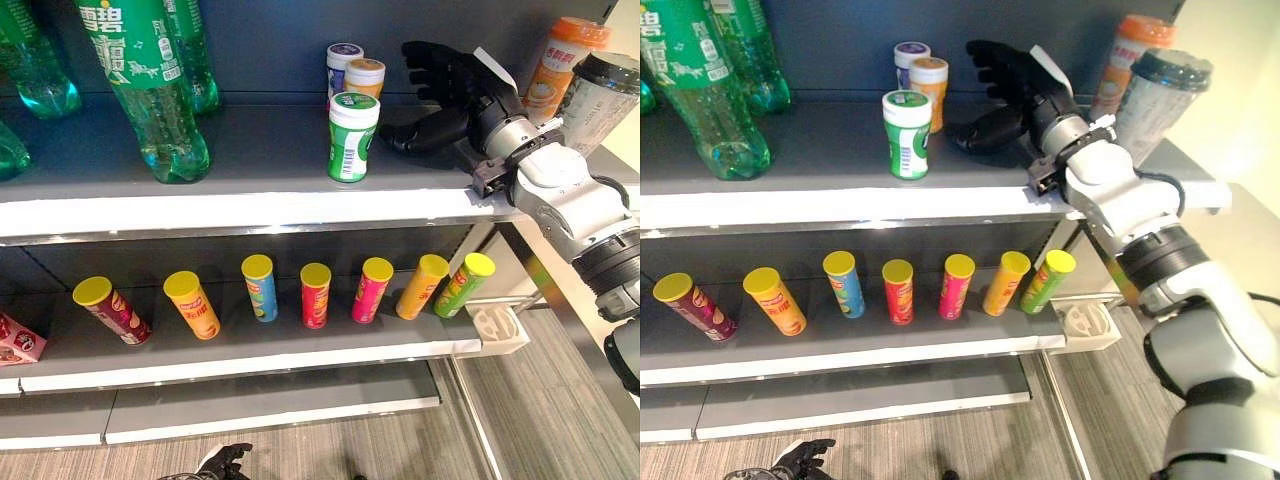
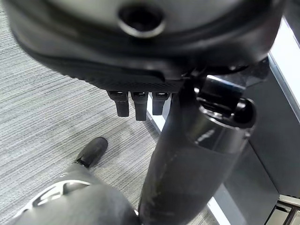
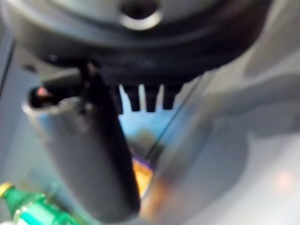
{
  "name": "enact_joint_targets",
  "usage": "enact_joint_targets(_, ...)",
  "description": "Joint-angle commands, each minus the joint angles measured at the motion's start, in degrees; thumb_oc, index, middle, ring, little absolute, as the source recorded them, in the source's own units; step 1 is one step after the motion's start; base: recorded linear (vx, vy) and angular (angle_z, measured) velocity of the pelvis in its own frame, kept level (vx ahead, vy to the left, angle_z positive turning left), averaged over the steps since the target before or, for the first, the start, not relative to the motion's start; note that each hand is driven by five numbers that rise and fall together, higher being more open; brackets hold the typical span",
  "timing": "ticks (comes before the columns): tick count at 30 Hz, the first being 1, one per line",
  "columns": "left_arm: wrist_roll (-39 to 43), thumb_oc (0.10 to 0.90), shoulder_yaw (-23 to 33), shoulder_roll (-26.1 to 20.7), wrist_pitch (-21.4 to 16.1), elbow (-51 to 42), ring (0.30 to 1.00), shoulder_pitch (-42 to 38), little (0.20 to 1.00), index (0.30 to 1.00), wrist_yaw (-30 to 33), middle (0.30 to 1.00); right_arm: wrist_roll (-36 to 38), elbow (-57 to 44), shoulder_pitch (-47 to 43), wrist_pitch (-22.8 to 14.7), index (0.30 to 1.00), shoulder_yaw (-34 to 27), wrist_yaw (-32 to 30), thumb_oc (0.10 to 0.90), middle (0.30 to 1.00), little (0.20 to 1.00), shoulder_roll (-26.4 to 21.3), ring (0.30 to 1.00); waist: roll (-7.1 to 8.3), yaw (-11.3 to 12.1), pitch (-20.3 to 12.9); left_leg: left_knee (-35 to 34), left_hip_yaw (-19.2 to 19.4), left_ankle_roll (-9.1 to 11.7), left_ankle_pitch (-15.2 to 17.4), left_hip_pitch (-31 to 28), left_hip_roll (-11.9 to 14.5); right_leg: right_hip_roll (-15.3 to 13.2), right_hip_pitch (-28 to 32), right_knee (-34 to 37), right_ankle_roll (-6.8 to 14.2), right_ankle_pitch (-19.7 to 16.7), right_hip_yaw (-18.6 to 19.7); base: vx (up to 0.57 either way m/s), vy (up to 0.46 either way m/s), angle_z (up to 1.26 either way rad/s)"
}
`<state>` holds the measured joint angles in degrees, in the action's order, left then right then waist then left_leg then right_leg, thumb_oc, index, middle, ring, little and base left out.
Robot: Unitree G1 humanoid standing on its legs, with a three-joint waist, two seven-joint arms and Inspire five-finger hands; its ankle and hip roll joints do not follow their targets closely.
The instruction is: Put the goods on the table back onto the shelves and tidy them up.
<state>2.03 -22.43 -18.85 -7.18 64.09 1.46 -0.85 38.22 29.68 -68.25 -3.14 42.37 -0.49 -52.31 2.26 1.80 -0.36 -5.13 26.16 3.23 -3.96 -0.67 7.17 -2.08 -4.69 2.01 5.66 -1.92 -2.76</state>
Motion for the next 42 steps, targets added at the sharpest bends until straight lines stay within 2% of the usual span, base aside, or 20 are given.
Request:
enact_joint_targets(1, -0.26, 0.8, -0.19, -3.05, -2.37, -0.21, 0.9, -1.46, 0.9, 0.9, 0.06, 0.9, -2.8, 4.87, -8.08, -5.09, 0.9, -4.93, -4.7, 0.8, 0.9, 0.9, -2.14, 0.9, 4.05, 1.34, -1.13, 0.13, -1.71, 2.79, 7.53, -7.35, -0.67, -0.06, 0.74, -1.15, 2.27, -3.12, 0.85, 0.0, 0.0, 0.0)
enact_joint_targets(11, 0.47, 0.8, 1.24, -3.73, -2.82, 0.82, 0.9, -1.65, 0.9, 0.9, 0.36, 0.9, -8.88, 4.86, -14.79, -6.41, 0.9, -3.96, -7.57, 0.8, 0.9, 0.9, -5.99, 0.9, 3.78, 0.17, -1.14, 0.13, -1.43, 2.74, 7.63, -7.62, -0.56, 0.2, 0.54, -1.4, 2.29, -3.35, 1.26, 0.0, 0.0, 0.0)
enact_joint_targets(15, 0.15, 0.8, 1.76, -3.32, -2.62, 0.97, 0.9, -1.73, 0.9, 0.9, 0.57, 0.9, -8.99, -2.06, -12.82, -7.73, 0.9, -6.01, -7.84, 0.8, 0.9, 0.9, -8.28, 0.9, 3.71, -0.36, -1.26, 0.13, -1.18, 2.78, 7.72, -7.75, -0.59, 0.35, 0.58, -1.59, 2.28, -3.07, 1.55, 0.0, 0.011, -0.07)
enact_joint_targets(20, -1.38, 0.8, 2.59, -2.32, -2.19, 1.56, 0.9, -1.81, 0.9, 0.9, 0.81, 0.9, -6.66, -12.27, -5.93, -9.68, 0.9, -10.53, -6.75, 0.8, 0.9, 0.9, -14.08, 0.9, 3.74, -1.32, -1.19, 0.13, -0.86, 2.66, 8.05, -8.03, -0.78, 0.45, 0.41, -2.12, 2.42, -2.64, 2.09, -0.01, 0.014, -0.07)
enact_joint_targets(24, -2.7, 0.8, 3.58, -1.33, -1.76, 2.14, 0.9, -2.04, 0.9, 0.9, 0.86, 0.9, -4.66, -21.72, 6.14, -11.18, 0.9, -18.39, -5.16, 0.8, 0.9, 0.9, -19.3, 0.9, 3.94, -2.8, -1.2, 0.13, -0.26, 2.19, 8.52, -8.67, -1.17, 0.3, -0.04, -2.93, 2.71, -2.48, 2.73, -0.03, 0.033, -0.03)
enact_joint_targets(25, -2.72, 0.8, 3.33, -1.66, -1.76, 2.14, 0.9, -2.03, 0.9, 0.9, 0.88, 0.9, -4.77, -22.26, 7.71, -11.06, 0.9, -19.87, -5.14, 0.8, 0.9, 0.9, -19.39, 0.9, 4.29, -2.56, -1.28, 0.13, -0.25, 2.18, 8.53, -8.66, -1.18, 0.3, -0.07, -2.96, 2.72, -2.46, 2.74, -0.05, 0.089, -0.11)
enact_joint_targets(26, -3.72, 0.8, 3.31, -1.02, -1.74, 2.32, 0.9, -2.12, 0.9, 0.9, 0.86, 0.9, -4.23, -26.12, 15.12, -11.52, 0.9, -24.57, -4.36, 0.8, 0.9, 0.9, -20.43, 0.9, 4.38, -3.31, -1.24, 0.13, -0.07, 1.68, 9.15, -9.39, -1.45, 0.25, 0.16, -3.38, 3.08, -2.39, 3.27, -0.05, 0.057, -0.15)
enact_joint_targets(27, -3.73, 0.8, 3.16, -1.26, -1.74, 2.33, 0.9, -2.18, 0.9, 0.9, 0.86, 0.9, -4.28, -26.4, 16.05, -11.46, 0.9, -25.52, -4.35, 0.8, 0.9, 0.9, -20.43, 0.9, 4.75, -3.1, -1.41, 0.13, 0.02, 1.7, 8.86, -9.09, -1.52, 0.19, -0.15, -3.32, 2.99, -2.62, 3.37, -0.07, 0.079, -0.22)
enact_joint_targets(29, -4.91, 0.8, 2.91, -0.62, -1.97, 2.03, 0.9, -2.05, 0.9, 0.9, 0.76, 0.9, -3.43, -29.05, 23.75, -11.82, 0.9, -30.59, -3.34, 0.8, 0.9, 0.9, -21.74, 0.9, 5.07, -4.13, -1.21, 0.13, 0.18, 1.29, 9.35, -9.62, -1.73, -0.06, -0.02, -3.61, 3.53, -2.98, 3.75, -0.08, 0.058, -0.11)
enact_joint_targets(32, -5.62, 0.8, 2.3, -0.59, -2.23, 1.86, 0.9, -2.01, 0.9, 0.9, 0.66, 0.9, -1.01, -30.71, 29.41, -12.3, 0.9, -34.43, -1.99, 0.8, 0.9, 0.9, -22.44, 0.9, 5.82, -4.66, -1.1, 0.13, 0.23, 0.86, 9.48, -9.51, -2.02, -0.42, -0.42, -3.69, 4.03, -3.86, 4.19, -0.1, 0.058, -0.05)
enact_joint_targets(35, -5.95, 0.8, 2.44, -0.49, -2.38, 1.84, 0.9, -1.79, 0.9, 0.9, 0.5, 0.9, 4.29, -31.85, 37.36, -12.77, 0.9, -39.27, 0.59, 0.8, 0.9, 0.9, -24.08, 0.9, 7.28, -5.76, -0.54, 0.13, 0.93, 0.26, 9.53, -9.34, -2.49, -0.7, -1.45, -4.33, 4.92, -5.67, 5.22, -0.15, 0.076, -0.19)
enact_joint_targets(36, -6.25, 0.8, 2.65, -0.29, -2.43, 2.15, 0.9, -1.54, 0.9, 0.9, 0.7, 0.9, 7.62, -32.7, 43.62, -12.98, 0.9, -43.18, 2.43, 0.8, 0.9, 0.9, -24.9, 0.9, 8.62, -6.97, -0.04, 0.13, 1.76, -0.19, 9.71, -9.48, -2.72, -0.62, -2.32, -5.31, 5.5, -7.01, 6.48, -0.18, 0.064, -0.2)
enact_joint_targets(39, -6.43, 0.8, 2.97, -0.31, -2.45, 2.79, 0.9, -1.34, 0.9, 0.9, 1.03, 0.9, 11.63, -34.12, 52.62, -13.29, 0.9, -51.01, 4.07, 0.8, 0.9, 0.9, -25.54, 0.9, 10.72, -8.2, 0.48, 0.13, 4.02, -0.48, 9.9, -9.91, -2.76, -0.23, -3.67, -6.37, 6.26, -9.01, 8.49, -0.14, 0.037, -0.56)
enact_joint_targets(40, -6.31, 0.8, 3.9, -0.13, -2.57, 3.09, 0.9, -0.95, 0.9, 0.9, 1.13, 0.9, 13.35, -34.08, 55.88, -13.74, 0.9, -54.38, 4.6, 0.8, 0.9, 0.9, -26.24, 0.9, 11.59, -9.63, 0.44, 0.13, 5.24, -0.53, 10.09, -10.3, -2.61, 0.0, -4.28, -6.76, 6.89, -9.89, 9.38, -0.12, 0.037, -0.86)
enact_joint_targets(41, -6.19, 0.8, 4.44, 0.01, -2.57, 3.39, 0.9, -0.73, 0.9, 0.9, 1.2, 0.9, 14.51, -34.32, 59.0, -14.07, 0.9, -57.38, 5.1, 0.8, 0.9, 0.9, -26.08, 0.9, 12.12, -10.43, 0.34, 0.13, 6.17, -0.55, 10.28, -10.64, -2.57, 0.2, -4.65, -7.0, 7.21, -10.39, 9.97, -0.09, 0.032, -0.56)
enact_joint_targets(42, -6.19, 0.8, 4.21, -0.05, -2.58, 3.4, 0.9, -0.81, 0.9, 0.9, 1.2, 0.9, 14.57, -34.53, 59.98, -14.06, 0.9, -58.34, 5.16, 0.8, 0.9, 0.9, -26.02, 0.9, 12.18, -10.12, 0.39, 0.13, 6.24, -0.55, 10.29, -10.64, -2.58, 0.21, -4.68, -7.02, 7.22, -10.39, 10.03, -0.06, 0.022, -0.5)
